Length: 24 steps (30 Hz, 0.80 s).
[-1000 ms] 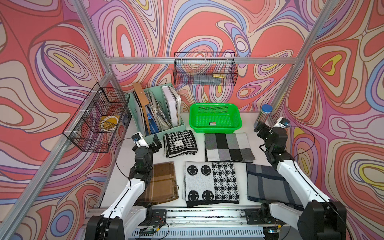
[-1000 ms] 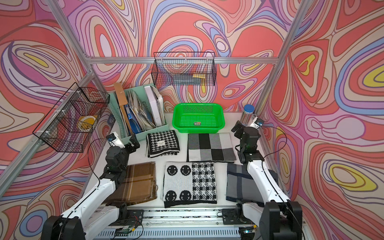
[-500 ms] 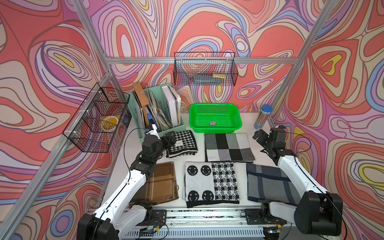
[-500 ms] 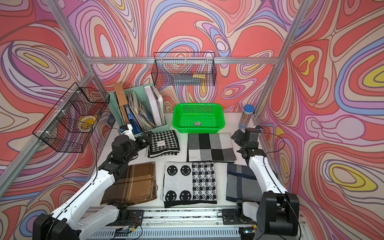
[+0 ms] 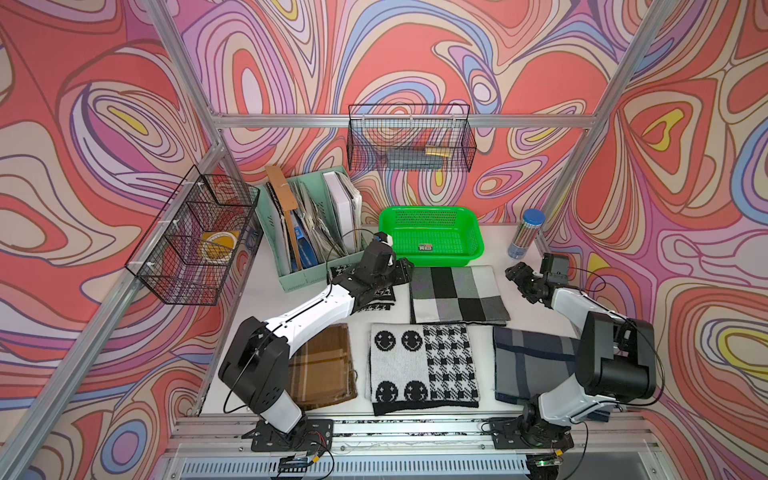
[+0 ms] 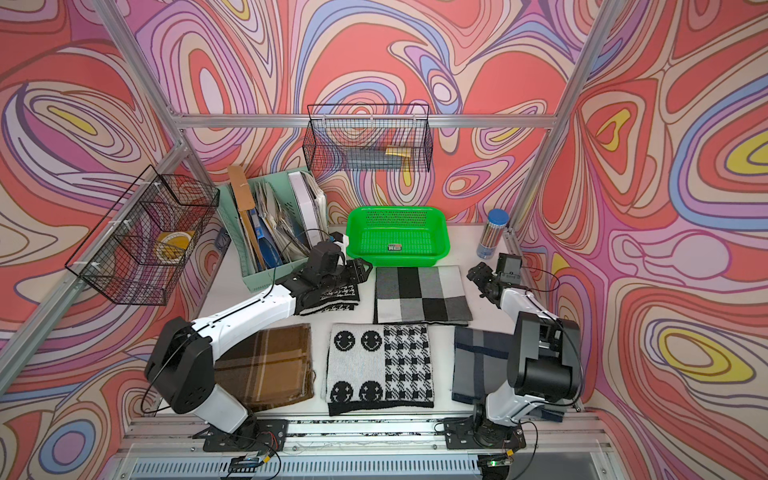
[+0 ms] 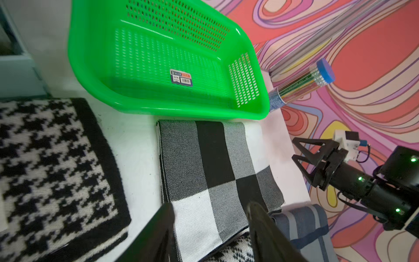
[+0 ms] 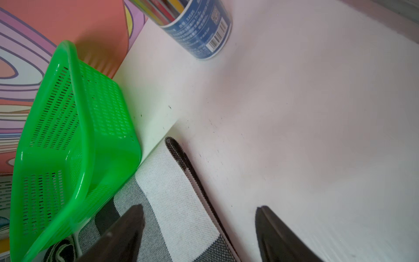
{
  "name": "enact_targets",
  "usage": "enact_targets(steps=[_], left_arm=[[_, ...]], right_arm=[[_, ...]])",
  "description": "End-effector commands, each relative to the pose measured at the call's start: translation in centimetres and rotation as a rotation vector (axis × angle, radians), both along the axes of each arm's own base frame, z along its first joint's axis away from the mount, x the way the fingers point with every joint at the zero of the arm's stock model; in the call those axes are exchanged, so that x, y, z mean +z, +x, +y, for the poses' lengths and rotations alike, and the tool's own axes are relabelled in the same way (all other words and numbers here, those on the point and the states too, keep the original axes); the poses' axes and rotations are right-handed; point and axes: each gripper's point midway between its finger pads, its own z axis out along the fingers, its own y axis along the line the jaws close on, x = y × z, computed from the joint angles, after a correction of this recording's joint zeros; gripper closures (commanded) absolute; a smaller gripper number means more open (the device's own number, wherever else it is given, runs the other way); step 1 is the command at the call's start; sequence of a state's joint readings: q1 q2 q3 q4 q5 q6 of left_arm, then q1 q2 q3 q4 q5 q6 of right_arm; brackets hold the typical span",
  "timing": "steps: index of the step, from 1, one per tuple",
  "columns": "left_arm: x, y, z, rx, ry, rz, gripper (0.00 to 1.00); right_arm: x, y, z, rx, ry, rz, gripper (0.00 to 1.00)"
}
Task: Put the folded scarf in the basket
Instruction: Pick up the scarf at the center of the board.
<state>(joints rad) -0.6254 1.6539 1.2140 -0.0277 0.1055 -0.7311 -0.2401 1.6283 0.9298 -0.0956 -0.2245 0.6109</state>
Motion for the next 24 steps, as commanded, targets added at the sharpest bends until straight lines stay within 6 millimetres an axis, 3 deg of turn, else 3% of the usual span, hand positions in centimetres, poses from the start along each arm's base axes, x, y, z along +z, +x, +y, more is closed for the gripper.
enact_targets(steps=[1, 4, 9, 15, 24], left_arm=[[-1.7, -0.2, -1.7, -0.031, 0.023, 0.053, 0.43], [-4.0, 0.0, -2.7, -0.046, 0.035, 0.114, 0.48], [-7.3, 0.5, -2.7, -0.036, 0.095, 0.163, 0.52], [-9.9, 0.8, -2.5, -0.018, 0.146, 0.218, 0.43], [-12.8, 1.1, -1.5, 0.032, 0.222, 0.257, 0.41]], right_arm=[[-0.1, 1.9, 0.2, 0.038, 0.009, -0.016, 0.22], [-1.4, 2.8, 0.3, 0.05, 0.032, 0.013, 0.32], [-3.6, 3.4, 0.3, 0.056, 0.05, 0.054, 0.35], [-4.8, 3.4, 0.7, 0.065, 0.064, 0.076, 0.35], [-6.4, 3.4, 2.7, 0.132, 0.058, 0.124, 0.38]])
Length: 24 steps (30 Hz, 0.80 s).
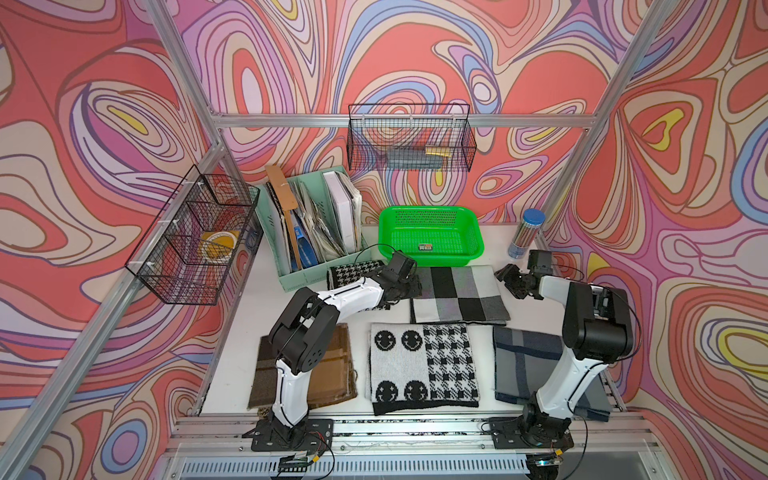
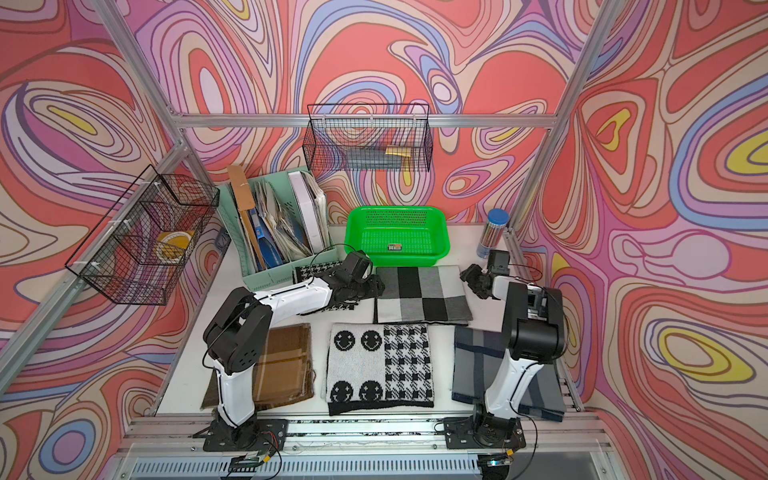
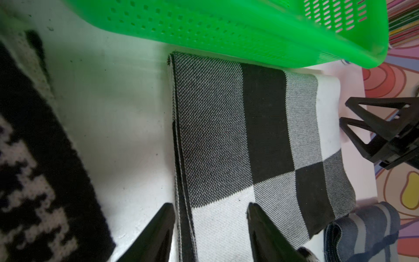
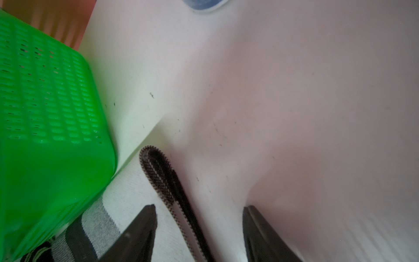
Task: Put the folded scarf in the basket
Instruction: Pick up the scarf at the center of the board.
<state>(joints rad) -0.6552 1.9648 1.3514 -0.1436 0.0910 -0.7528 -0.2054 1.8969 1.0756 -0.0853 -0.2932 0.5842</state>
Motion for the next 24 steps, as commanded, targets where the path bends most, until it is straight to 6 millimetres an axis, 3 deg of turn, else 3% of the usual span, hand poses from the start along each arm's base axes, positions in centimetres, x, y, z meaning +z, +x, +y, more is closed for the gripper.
enact_targets(steps=[1, 11, 24], left_arm=[[-1.6, 0.2, 1.0, 0.036, 0.076, 0.022, 0.41], [-4.3, 0.2, 0.5, 0.024, 0.097, 0.07, 0.41], [-6.1, -0.1, -0.8, -0.015, 0.101, 0.085, 0.47]], right_arm=[[-1.0, -0.1, 1.1, 0.042, 0.003, 0.029, 0.38], [-1.5, -0.4, 2.4, 0.083, -0.012, 0.053, 0.4], [-2.2, -1.1, 4.0, 0.123, -0.002, 0.065, 0.49]])
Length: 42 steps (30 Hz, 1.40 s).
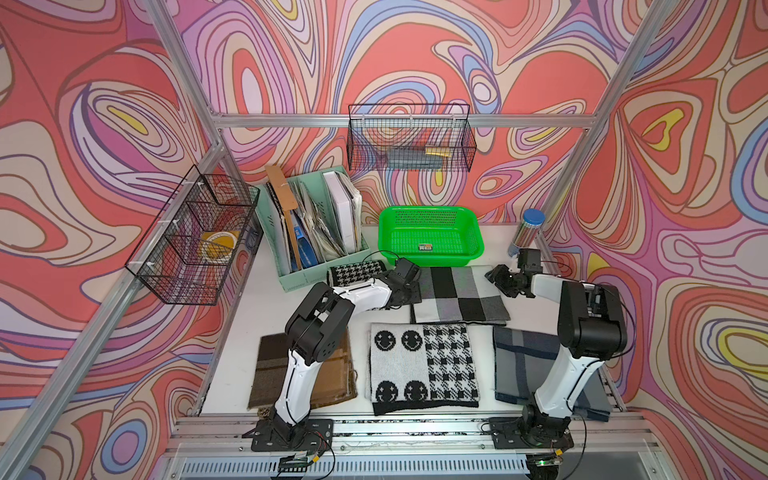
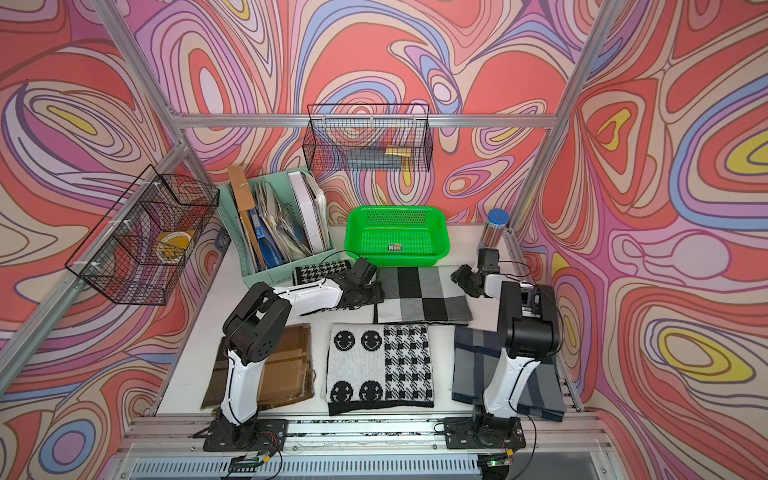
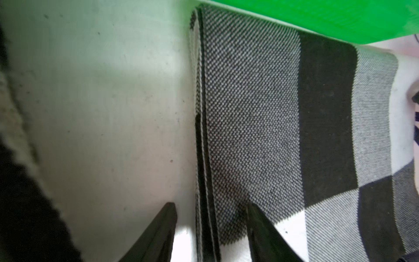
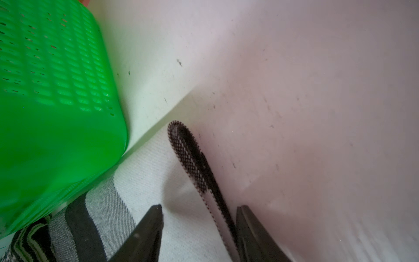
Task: Put the folded scarf in the basket
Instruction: Pick up the scarf at the center of the board.
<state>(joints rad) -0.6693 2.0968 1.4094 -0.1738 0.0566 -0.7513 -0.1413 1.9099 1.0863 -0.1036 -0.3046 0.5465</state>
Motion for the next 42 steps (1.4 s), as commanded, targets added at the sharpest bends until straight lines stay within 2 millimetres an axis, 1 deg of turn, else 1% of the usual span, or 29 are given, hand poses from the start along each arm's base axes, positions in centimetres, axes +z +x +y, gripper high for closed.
enact_targets(steps=[1, 2, 4, 6, 8, 11, 15, 18, 20, 24, 28, 31, 38, 42], left_arm=[[-1.2, -0.4, -0.5, -0.023, 0.015, 0.021, 0.49], [-1.3, -0.4, -0.5, -0.025, 0.016, 0.023, 0.51], [-1.3, -0.4, -0.6, -0.028, 0.014, 0.024, 0.62], [-1.0, -0.4, -0.8, -0.034, 0.004, 0.021, 0.78], [-0.4, -0.3, -1.4, -0.054, -0.022, 0.01, 1.0], [0.4, -0.7, -2.7, -0.109, -0.07, -0.001, 1.0], [1.8, -1.4, -4.0, -0.154, -0.118, -0.036, 1.0], [3.1, -2.1, -4.8, -0.186, -0.146, -0.072, 1.0], [4.2, -2.6, -5.2, -0.2, -0.158, -0.098, 1.0], [5.8, -3.4, -5.5, -0.208, -0.176, -0.135, 1.0], [8.1, -4.3, -6.4, -0.241, -0.206, -0.183, 1.0], [9.6, -4.7, -6.8, -0.254, -0.206, -0.229, 1.0], [12.7, -4.9, -6.6, -0.248, -0.258, -0.301, 1.0], [13.8, -5.3, -6.4, -0.255, -0.272, -0.318, 1.0]], right_arm=[[-1.8, -1.2, 1.0, 0.025, 0.007, 0.057, 0.51], [-1.9, -1.3, 1.1, 0.03, 0.008, 0.058, 0.55], [-1.8, -1.3, 1.3, 0.033, 0.01, 0.056, 0.68], [-1.5, -1.4, 1.4, 0.038, 0.012, 0.05, 0.79], [-1.0, -1.4, 1.6, 0.045, 0.016, 0.033, 0.89], [0.2, -1.4, 1.9, 0.057, 0.027, -0.006, 1.0], [1.9, -1.8, 2.0, 0.054, 0.026, -0.057, 1.0], [3.9, -2.2, 2.4, 0.069, 0.026, -0.111, 1.0], [4.8, -2.6, 2.4, 0.07, 0.018, -0.127, 1.0], [6.8, -3.5, 2.3, 0.067, -0.002, -0.17, 1.0], [8.8, -4.5, 2.2, 0.067, -0.021, -0.213, 1.0], [10.4, -5.2, 2.1, 0.062, -0.037, -0.25, 1.0], [14.0, -6.1, 1.9, 0.053, -0.065, -0.329, 1.0], [16.0, -6.6, 1.7, 0.043, -0.088, -0.365, 1.0]])
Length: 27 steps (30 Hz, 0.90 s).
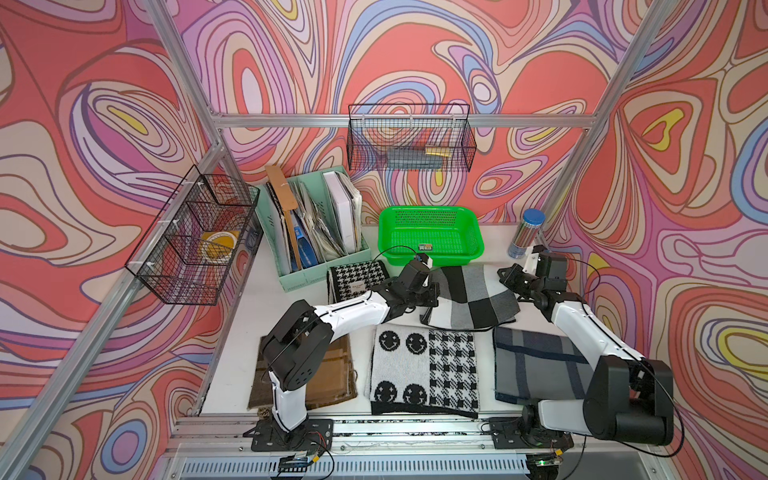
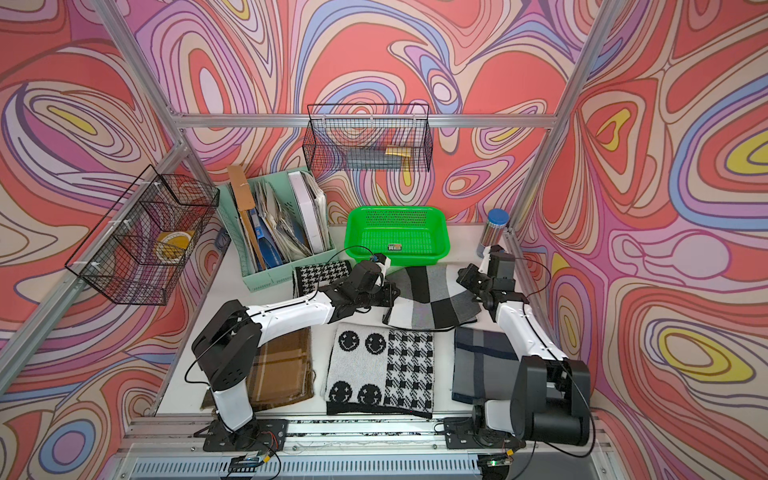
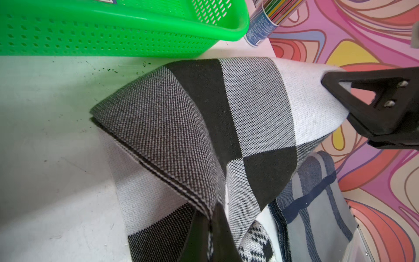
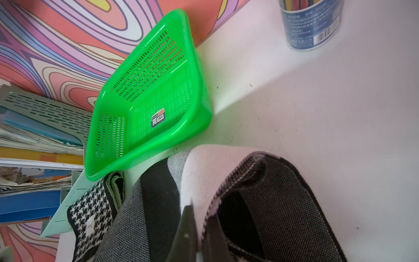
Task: Put the folded scarf in the basket
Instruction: Pick up the scarf at the center of the board.
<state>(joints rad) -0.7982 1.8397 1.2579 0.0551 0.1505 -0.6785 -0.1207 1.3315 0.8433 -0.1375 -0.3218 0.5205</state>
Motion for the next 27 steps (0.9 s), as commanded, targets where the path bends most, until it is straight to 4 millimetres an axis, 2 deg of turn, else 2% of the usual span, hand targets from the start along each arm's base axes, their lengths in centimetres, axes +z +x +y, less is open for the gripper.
enact_targets(steps=[1, 5, 8, 16, 18, 20, 27], left_arm=[[3.1, 0.0, 0.1, -0.005, -0.043, -0.075, 1.0], [3.8, -0.1, 0.4, -0.004, -0.043, -0.096, 1.0], [3.8, -0.1, 0.8, 0.009, -0.035, -0.104, 1.0], [-2.7, 1.3, 1.5, 0.079, 0.118, -0.006, 1.0], [-3.6, 2.0, 2.0, 0.115, 0.137, -0.005, 0.98], [-3.9, 3.0, 2.4, 0.139, 0.131, -0.007, 0.9], [-4.4, 6.0, 3.4, 0.186, 0.137, 0.009, 0.42]], right_arm=[[2.8, -0.1, -0.4, -0.015, -0.042, -0.067, 1.0], [4.0, -0.4, -0.4, -0.017, -0.047, -0.089, 1.0], [3.9, -0.3, -0.8, -0.033, -0.06, -0.082, 1.0], [-2.3, 0.9, -1.4, -0.052, -0.064, 0.074, 1.0], [-3.5, 1.3, -1.6, -0.06, -0.07, 0.092, 1.0], [-4.1, 1.8, -1.7, -0.06, -0.073, 0.098, 1.0], [-5.0, 3.6, -2.2, -0.063, -0.084, 0.117, 1.0]])
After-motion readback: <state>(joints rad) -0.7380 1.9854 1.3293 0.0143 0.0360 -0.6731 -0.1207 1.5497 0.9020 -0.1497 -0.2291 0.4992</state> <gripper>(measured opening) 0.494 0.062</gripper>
